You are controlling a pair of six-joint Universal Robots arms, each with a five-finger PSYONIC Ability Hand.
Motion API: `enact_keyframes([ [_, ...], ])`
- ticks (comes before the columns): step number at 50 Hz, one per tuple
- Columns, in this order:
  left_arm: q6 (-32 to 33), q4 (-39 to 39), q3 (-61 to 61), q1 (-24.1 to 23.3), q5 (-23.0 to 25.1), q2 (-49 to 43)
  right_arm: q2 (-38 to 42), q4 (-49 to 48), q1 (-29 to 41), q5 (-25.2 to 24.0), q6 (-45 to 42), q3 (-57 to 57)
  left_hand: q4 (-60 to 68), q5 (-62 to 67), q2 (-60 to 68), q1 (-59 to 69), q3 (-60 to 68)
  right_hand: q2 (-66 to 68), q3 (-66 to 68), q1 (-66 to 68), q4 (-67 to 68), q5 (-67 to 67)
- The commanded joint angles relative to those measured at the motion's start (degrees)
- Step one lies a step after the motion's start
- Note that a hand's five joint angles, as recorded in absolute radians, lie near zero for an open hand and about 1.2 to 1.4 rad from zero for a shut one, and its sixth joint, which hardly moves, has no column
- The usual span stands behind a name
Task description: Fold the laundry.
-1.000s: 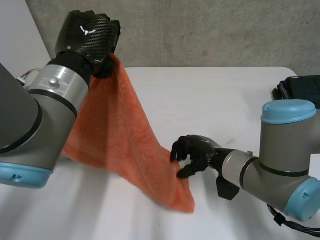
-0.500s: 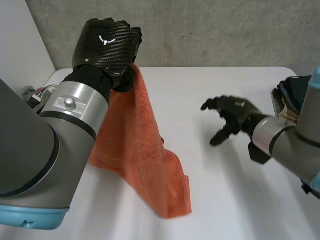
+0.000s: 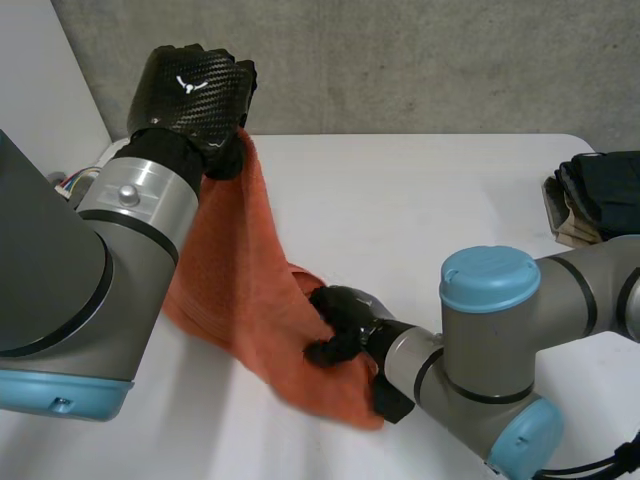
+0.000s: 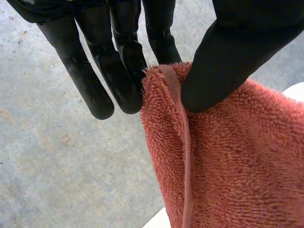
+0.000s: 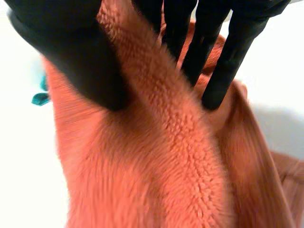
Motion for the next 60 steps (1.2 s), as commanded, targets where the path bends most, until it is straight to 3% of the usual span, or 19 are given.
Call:
enact_keyframes([
  [1,-0.5,-1.5,-2.5,-1.0,-0.4,1.3,-3.5,-2.7,-5.1,9.9,-3.7,-1.7,11.2,14.7,11.5,14.4,11.4,19.2,20.3,19.8,20.5,20.7],
  [6,-2.0,-6.1,-5.0,-4.2,-0.5,3.5,-9.7,-5.5,-13.2,8.4,-22.2,-5.2,11.2,14.7,11.5,14.4,11.4,19.2,20.3,19.8,20.5,20.7],
  [10,-6.6,-9.5,-6.7,-8.8,-0.3,3.5,-8.9,-6.0,-13.2,6.3,-33.2,-10.3,11.2,14.7,11.5,14.4,11.4,19.2,20.3,19.8,20.5,20.7],
  [14,-12.7,-10.7,-7.9,-12.7,-0.1,2.5,-6.4,-6.3,-13.3,4.9,-37.7,-13.3,11.2,14.7,11.5,14.4,11.4,19.2,20.3,19.8,20.5,20.7],
  [19,-19.3,-10.4,-6.7,-18.2,0.2,-6.0,-0.9,-9.5,-13.2,4.3,-39.7,-15.6,11.2,14.7,11.5,14.4,11.4,19.2,20.3,19.8,20.5,20.7],
  [25,-23.9,-6.1,-2.8,-20.7,-0.1,-13.9,4.3,-11.3,-13.5,4.5,-42.9,-16.2,11.2,14.7,11.5,14.4,11.4,19.2,20.3,19.8,20.5,20.7],
  [28,-24.7,-4.2,-0.8,-20.6,0.2,-17.2,6.7,-11.5,-14.0,4.5,-45.0,-16.5,-8.3,-4.9,-8.1,-5.2,-8.2,19.2,20.3,19.8,20.5,20.7],
  [29,-24.7,-4.1,-0.2,-20.5,0.3,-17.6,7.2,-11.6,-14.1,4.6,-45.4,-16.5,-18.4,-14.9,-18.1,-15.3,-18.2,8.2,9.4,8.9,9.6,9.7],
  [30,-24.7,-4.0,0.3,-20.5,0.3,-18.1,7.5,-12.1,-14.5,5.0,-46.3,-16.5,-28.3,-24.9,-28.1,-25.2,-28.2,-36.5,-35.4,-35.9,-35.1,-35.0],
  [31,-24.6,-4.1,1.2,-20.2,0.3,-18.4,7.5,-12.5,-14.7,5.4,-46.8,-16.5,-44.2,-40.8,-44.0,-41.1,-44.1,-50.8,-49.7,-50.2,-49.5,-49.3],
  [34,-24.1,-4.1,1.1,-19.6,0.3,-17.8,5.8,-12.7,-15.8,6.1,-47.4,-16.1,-57.1,-53.7,-56.9,-54.0,-57.0,-50.8,-49.7,-50.2,-49.5,-49.3],
  [37,-23.9,-4.3,0.7,-18.1,0.3,-16.2,0.3,-12.2,-16.7,5.9,-47.6,-13.9,-57.5,-54.1,-57.3,-54.4,-57.4,-50.8,-49.7,-50.2,-49.5,-49.3],
  [45,-19.7,-4.3,-3.1,-5.3,2.4,-5.0,-14.1,-5.3,-18.9,5.5,-47.7,-4.9,-56.7,-53.2,-56.4,-53.6,-56.5,-50.8,-49.7,-50.2,-49.5,-49.3],
  [50,-9.1,-6.6,-5.9,1.7,7.9,-3.8,-19.2,9.7,-20.8,5.2,-48.0,-4.1,-55.7,-52.2,-55.4,-52.6,-55.5,-50.8,-49.7,-50.2,-49.5,-49.3],
  [54,-1.1,-8.4,-9.2,5.0,8.5,-4.3,-20.4,20.8,-23.4,4.8,-49.5,-3.4,-54.2,-50.7,-53.9,-51.0,-54.0,-47.2,-46.1,-46.6,-45.9,-45.7],
  [60,6.1,-7.7,-12.4,5.6,8.9,-7.0,-20.6,26.9,-24.5,3.7,-57.3,2.3,-52.2,-48.7,-51.9,-49.0,-52.0,-40.2,-39.0,-39.5,-38.8,-38.7],
])
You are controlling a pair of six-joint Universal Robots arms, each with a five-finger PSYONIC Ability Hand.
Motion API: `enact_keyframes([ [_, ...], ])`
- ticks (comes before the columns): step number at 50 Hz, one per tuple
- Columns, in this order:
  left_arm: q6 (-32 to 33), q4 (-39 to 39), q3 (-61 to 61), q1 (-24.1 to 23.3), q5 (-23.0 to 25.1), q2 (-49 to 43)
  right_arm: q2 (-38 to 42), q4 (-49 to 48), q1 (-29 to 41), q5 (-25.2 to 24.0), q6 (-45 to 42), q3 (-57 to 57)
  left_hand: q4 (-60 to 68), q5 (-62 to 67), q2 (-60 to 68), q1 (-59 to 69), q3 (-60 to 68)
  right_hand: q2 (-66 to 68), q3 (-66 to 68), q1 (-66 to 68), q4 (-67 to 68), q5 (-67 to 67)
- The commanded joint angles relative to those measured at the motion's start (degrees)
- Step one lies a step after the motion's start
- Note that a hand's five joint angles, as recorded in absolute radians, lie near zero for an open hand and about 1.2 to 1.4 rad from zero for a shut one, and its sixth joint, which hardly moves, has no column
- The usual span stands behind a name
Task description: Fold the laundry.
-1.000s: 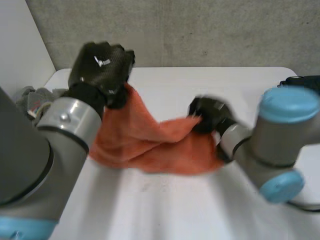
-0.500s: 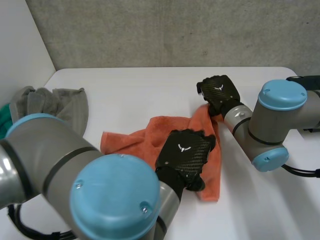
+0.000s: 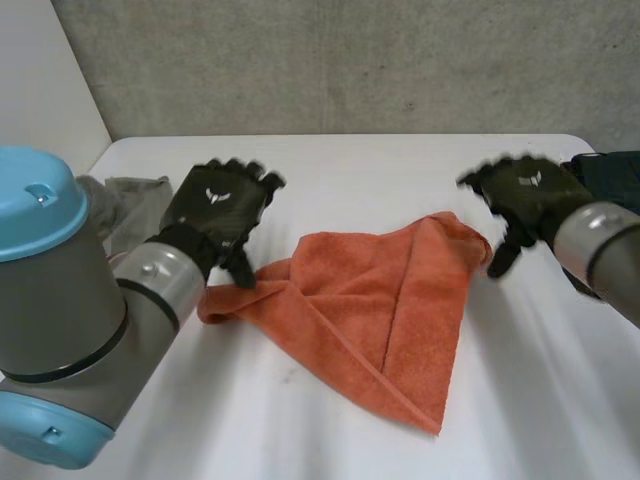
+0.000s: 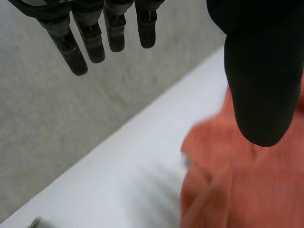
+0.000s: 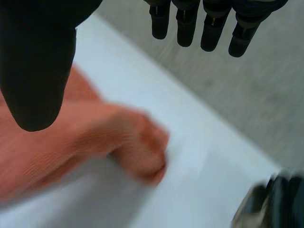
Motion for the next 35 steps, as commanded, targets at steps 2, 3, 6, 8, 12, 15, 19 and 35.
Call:
enact_keyframes([
  [2,10.8,1.3,-3.6,1.7,0.5,-6.9,-0.2,9.3,-2.0,-1.1,-10.3,8.2,6.9,6.5,6.8,6.6,6.4,11.5,11.6,10.5,11.4,11.2],
  [3,10.8,1.9,-3.3,1.7,0.5,-7.9,-0.2,9.3,-2.0,-1.1,-11.0,9.1,9.4,9.0,9.3,9.1,8.9,12.7,12.7,11.7,12.6,12.4],
  [6,11.3,3.3,-1.1,1.4,0.7,-11.4,-0.2,9.3,-2.0,-1.2,-12.0,12.1,18.2,17.8,18.0,17.9,17.7,14.2,14.3,13.2,14.1,13.9],
  [8,11.4,3.4,0.3,1.4,0.5,-13.2,-0.2,9.0,-2.1,-1.3,-11.7,13.5,20.9,20.5,20.7,20.6,20.3,13.7,13.8,12.7,13.6,13.4],
  [12,11.4,3.2,3.6,1.7,0.0,-18.7,-0.1,4.5,-2.0,-2.2,-9.9,18.1,36.8,36.4,36.7,36.5,36.3,10.9,10.9,9.9,10.7,10.6],
  [15,11.3,3.2,5.1,1.8,-0.1,-20.4,-0.1,0.2,-1.7,-2.9,-6.6,20.2,61.8,61.5,61.7,61.5,61.3,10.5,10.6,9.5,10.4,10.2],
  [19,11.1,3.6,5.1,1.7,-0.2,-19.5,0.1,-7.7,-1.1,-5.6,-0.2,24.1,67.3,66.9,67.2,67.0,66.8,8.0,8.1,7.0,7.9,7.7],
  [35,9.0,3.6,4.3,1.9,-1.8,-6.3,6.5,-14.6,7.9,-8.6,6.6,20.6,67.3,66.9,67.2,67.0,66.8,1.1,1.2,0.1,1.0,0.8],
])
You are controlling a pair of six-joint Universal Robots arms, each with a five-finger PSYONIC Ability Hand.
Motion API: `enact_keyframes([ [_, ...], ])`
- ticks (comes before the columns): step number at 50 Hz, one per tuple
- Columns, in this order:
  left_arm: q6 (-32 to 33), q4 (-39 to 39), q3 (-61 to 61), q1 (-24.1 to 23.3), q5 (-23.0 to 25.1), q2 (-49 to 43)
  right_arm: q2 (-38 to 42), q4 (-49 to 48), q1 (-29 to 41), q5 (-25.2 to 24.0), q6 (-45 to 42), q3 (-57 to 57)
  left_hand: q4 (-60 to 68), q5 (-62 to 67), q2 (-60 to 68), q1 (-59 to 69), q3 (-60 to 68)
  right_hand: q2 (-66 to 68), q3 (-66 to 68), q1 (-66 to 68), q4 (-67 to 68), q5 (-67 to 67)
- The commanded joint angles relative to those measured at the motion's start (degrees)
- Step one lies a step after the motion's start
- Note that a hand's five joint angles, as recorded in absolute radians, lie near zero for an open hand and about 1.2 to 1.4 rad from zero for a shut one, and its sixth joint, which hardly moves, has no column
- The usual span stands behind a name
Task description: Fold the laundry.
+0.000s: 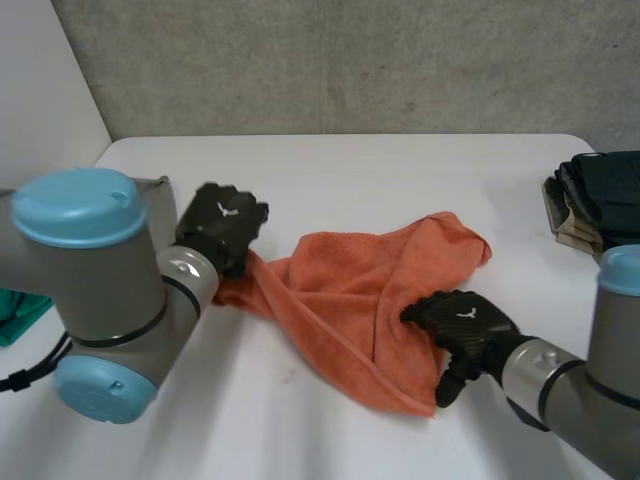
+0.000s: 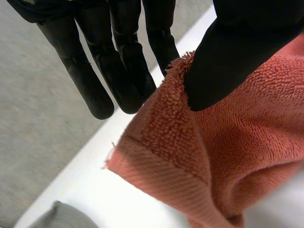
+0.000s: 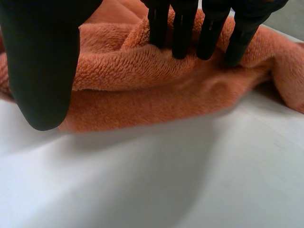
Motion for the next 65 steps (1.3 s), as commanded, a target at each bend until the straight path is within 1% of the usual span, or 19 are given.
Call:
enact_keyframes([
  [1,-0.7,-0.1,0.0,0.3,-0.6,3.5,2.8,-1.1,4.9,0.1,1.5,-3.3,11.5,14.1,11.5,13.5,11.6,-5.6,-3.2,-5.0,-3.6,-2.0],
  [4,-0.7,0.0,0.0,1.9,-1.1,3.5,5.3,-1.1,6.8,0.1,2.8,-5.0,11.5,14.1,11.5,13.5,11.6,-4.1,-1.7,-3.5,-2.1,-0.5],
  [6,-0.8,0.0,0.1,3.1,-1.6,3.5,6.4,-1.2,7.7,0.3,3.4,-6.0,11.5,14.1,11.5,13.5,11.6,3.0,5.3,3.5,4.9,6.6],
  [8,-0.8,-0.2,0.0,4.1,-1.9,3.6,7.4,-2.0,7.9,1.1,4.1,-7.1,11.5,14.1,11.5,13.5,11.6,38.5,40.9,39.0,40.4,42.1],
  [10,-0.9,-0.3,-0.1,4.2,-2.1,3.8,7.4,-3.1,7.7,2.6,4.6,-8.2,11.5,14.1,11.5,13.5,11.6,60.2,62.6,60.8,62.1,63.8],
  [14,-1.3,-0.8,-1.1,4.4,-2.0,6.9,6.0,-3.4,7.5,8.8,4.6,-9.9,11.5,14.1,11.5,13.5,11.6,60.3,62.7,60.9,62.2,63.9],
  [15,-2.0,-0.8,-1.9,4.4,-1.7,8.9,3.9,-3.1,7.4,11.1,3.7,-10.5,11.5,14.1,11.5,13.5,11.6,60.3,62.7,60.9,62.2,63.9],
  [17,-2.9,-0.8,-2.7,4.4,-1.6,11.0,0.0,-2.3,7.2,12.5,2.4,-11.5,11.5,14.1,11.5,13.5,11.6,60.3,62.7,60.9,62.2,63.9],
  [22,-5.2,-0.9,-3.9,4.1,-1.5,17.6,-12.1,7.2,1.0,12.0,-11.2,-15.4,11.5,14.1,11.5,13.5,11.6,60.3,62.7,60.9,62.2,63.9],
  [28,-7.8,-0.9,-6.5,3.9,-1.4,23.8,-15.0,9.8,-1.9,10.0,-17.5,-21.1,11.5,14.1,11.5,13.5,11.6,60.3,62.7,60.9,62.2,63.9],
  [32,-8.3,-1.6,-8.8,3.2,-1.4,24.0,-11.4,10.2,-2.6,8.5,-18.3,-24.3,11.5,14.1,11.5,13.5,11.6,60.3,62.7,60.9,62.2,63.9],
  [39,-9.2,-1.7,-12.1,1.2,-1.4,19.8,2.4,9.1,-2.0,7.2,-23.9,-29.1,11.5,14.1,11.5,13.5,11.6,60.3,62.7,60.9,62.2,63.9],
  [45,-9.5,-1.4,-10.0,1.7,-1.6,12.5,13.1,0.3,1.2,7.2,-28.7,-29.9,11.5,14.1,11.5,13.5,11.6,59.0,61.4,59.6,61.0,62.6],
  [46,-9.4,-1.4,-9.0,1.9,-1.8,11.3,14.0,-2.8,2.0,8.0,-28.7,-29.7,11.5,14.1,11.5,13.5,11.6,30.9,33.3,31.4,32.8,34.5],
  [49,-9.5,-1.4,-7.6,2.7,-1.9,10.6,13.3,-6.9,2.9,9.7,-26.4,-28.3,11.5,14.1,11.5,13.5,11.6,-7.1,-4.7,-6.6,-5.2,-3.5],
  [52,-9.4,-1.1,-6.7,5.1,-1.8,10.4,11.5,-7.9,2.8,11.8,-21.9,-26.2,11.5,14.1,11.5,13.5,11.6,-9.7,-7.3,-9.1,-7.8,-6.1],
  [58,-9.3,-0.5,-6.8,7.1,-1.7,10.7,-1.5,-4.7,-2.4,13.3,-5.9,-18.7,11.5,14.1,11.5,13.5,11.6,-9.7,-7.3,-9.1,-7.8,-6.1],
  [61,-9.3,-0.5,-7.0,7.2,-1.7,10.7,-4.7,3.1,-5.6,12.6,-0.5,-16.6,11.5,14.1,11.5,13.5,11.6,-7.0,-4.6,-6.4,-5.0,-3.3],
  [65,-9.5,-0.3,-7.3,7.1,-1.6,10.4,-5.0,13.6,-8.3,9.4,-1.3,-13.5,11.5,14.1,11.5,13.5,11.6,2.1,4.5,2.7,4.1,5.7],
])
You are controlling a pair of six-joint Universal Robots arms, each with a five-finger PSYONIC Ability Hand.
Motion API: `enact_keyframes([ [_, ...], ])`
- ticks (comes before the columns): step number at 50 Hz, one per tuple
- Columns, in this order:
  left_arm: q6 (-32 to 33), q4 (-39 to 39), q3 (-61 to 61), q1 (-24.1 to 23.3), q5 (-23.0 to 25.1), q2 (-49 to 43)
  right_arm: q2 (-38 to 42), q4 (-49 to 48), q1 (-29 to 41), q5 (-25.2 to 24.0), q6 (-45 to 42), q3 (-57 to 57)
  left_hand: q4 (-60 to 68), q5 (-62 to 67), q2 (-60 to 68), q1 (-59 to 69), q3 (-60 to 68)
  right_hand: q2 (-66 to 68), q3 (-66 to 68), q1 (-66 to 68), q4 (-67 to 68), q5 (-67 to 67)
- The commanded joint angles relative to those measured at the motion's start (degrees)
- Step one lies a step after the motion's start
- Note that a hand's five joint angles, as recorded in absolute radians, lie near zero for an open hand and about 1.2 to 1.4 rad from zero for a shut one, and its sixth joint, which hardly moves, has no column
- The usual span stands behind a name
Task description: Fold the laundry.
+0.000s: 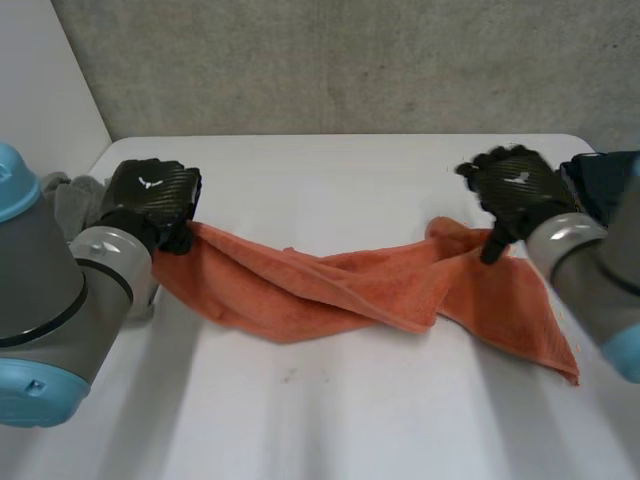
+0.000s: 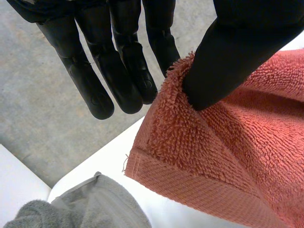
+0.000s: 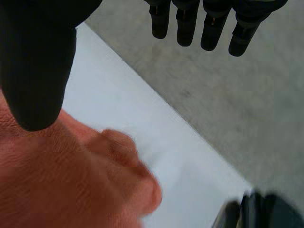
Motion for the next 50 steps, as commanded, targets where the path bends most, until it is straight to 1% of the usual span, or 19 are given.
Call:
enact_keyframes([
  [1,-0.2,0.3,-0.6,-0.1,0.1,-0.1,-4.0,16.8,-6.0,-4.7,3.5,6.5,11.3,14.1,11.3,13.5,11.4,11.5,11.6,10.6,11.4,11.0],
  [2,-0.2,0.3,-0.6,-0.2,0.1,-0.2,-4.3,16.5,-6.9,-6.8,1.2,9.1,11.3,14.1,11.3,13.5,11.4,12.8,12.9,11.9,12.7,12.4],
  [7,-0.3,1.4,-0.6,-0.2,0.1,-1.0,-4.0,11.8,-10.8,-9.0,-4.5,15.3,11.3,14.1,11.3,13.5,11.4,13.0,13.1,12.1,12.9,12.6],
  [14,-0.2,1.7,-0.6,-0.1,0.1,-1.9,-1.8,4.5,-12.1,-10.8,-5.5,19.6,11.3,14.1,11.3,13.5,11.4,13.0,13.1,12.1,12.9,12.6],
  [18,-0.2,1.7,-0.4,0.0,0.1,-2.2,1.9,-0.2,-12.3,-11.3,-5.9,19.5,11.3,14.1,11.3,13.5,11.4,13.0,13.1,12.1,12.9,12.6],
  [23,-0.2,1.7,-0.1,0.0,0.1,-2.2,4.2,-2.8,-12.2,-11.4,-6.0,18.2,11.3,14.1,11.3,13.5,11.4,13.8,13.9,12.9,13.8,13.4],
  [24,-0.2,1.8,-0.1,0.1,0.1,-2.2,4.3,-3.1,-12.1,-11.2,-6.0,17.8,11.3,14.1,11.3,13.5,11.4,16.2,16.3,15.3,16.1,15.8],
  [25,-0.2,1.9,-0.1,0.1,0.2,-2.2,5.0,-3.9,-12.1,-11.1,-6.2,17.2,11.3,14.1,11.3,13.5,11.4,23.4,23.4,22.5,23.3,22.9],
  [31,-0.2,2.2,0.1,0.3,0.2,-2.2,7.9,-8.3,-12.1,-10.3,-8.9,15.3,11.3,14.1,11.3,13.5,11.4,49.5,49.6,48.6,49.4,49.1],
  [32,-0.2,2.3,0.1,0.4,0.2,-2.2,8.6,-9.1,-12.1,-10.1,-10.0,14.7,11.3,14.1,11.3,13.5,11.4,64.7,64.7,63.8,64.6,64.2],
  [33,-0.2,2.4,0.1,0.4,0.1,-2.1,8.7,-9.3,-12.1,-10.1,-10.4,14.6,11.3,14.1,11.3,13.5,11.4,67.3,67.3,66.4,67.2,66.8],
  [38,-0.2,2.3,0.2,0.1,0.1,-1.5,7.7,-9.4,-12.4,-8.5,-12.1,12.4,11.3,14.1,11.3,13.5,11.4,67.3,67.4,66.4,67.2,66.9],
  [42,-0.2,1.7,0.8,-0.4,0.0,1.0,0.5,-7.0,-12.4,-7.4,-12.5,9.2,11.3,14.1,11.3,13.5,11.4,67.3,67.4,66.4,67.2,66.9],
  [43,-0.1,1.5,1.0,-0.5,0.0,3.8,-3.4,-4.2,-12.3,-7.7,-12.9,8.0,11.3,14.1,11.3,13.5,11.4,67.3,67.4,66.4,67.2,66.9],
  [45,0.0,1.1,1.2,-0.5,0.1,6.4,-7.6,-0.3,-12.2,-8.0,-13.3,6.5,11.3,14.1,11.3,13.5,11.4,67.3,67.4,66.4,67.2,66.9],
  [46,0.1,1.0,1.2,-0.5,0.1,7.5,-9.3,2.0,-12.1,-8.0,-13.6,5.3,11.3,14.1,11.3,13.5,11.4,67.3,67.4,66.4,67.2,66.9],
  [47,0.5,0.6,1.3,-0.5,0.3,9.6,-12.2,7.0,-12.1,-8.0,-14.5,2.5,11.3,14.1,11.3,13.5,11.4,67.3,67.4,66.4,67.2,66.9],
  [49,0.8,-0.3,1.4,-0.4,0.4,11.7,-14.7,12.6,-12.5,-8.0,-16.0,-0.2,11.3,14.1,11.3,13.5,11.4,67.3,67.4,66.4,67.2,66.9],
  [50,0.9,-1.1,1.5,-0.3,0.4,12.6,-15.9,17.9,-12.8,-8.3,-17.7,-2.7,11.3,14.1,11.3,13.5,11.4,67.3,67.4,66.4,67.2,66.9],
])
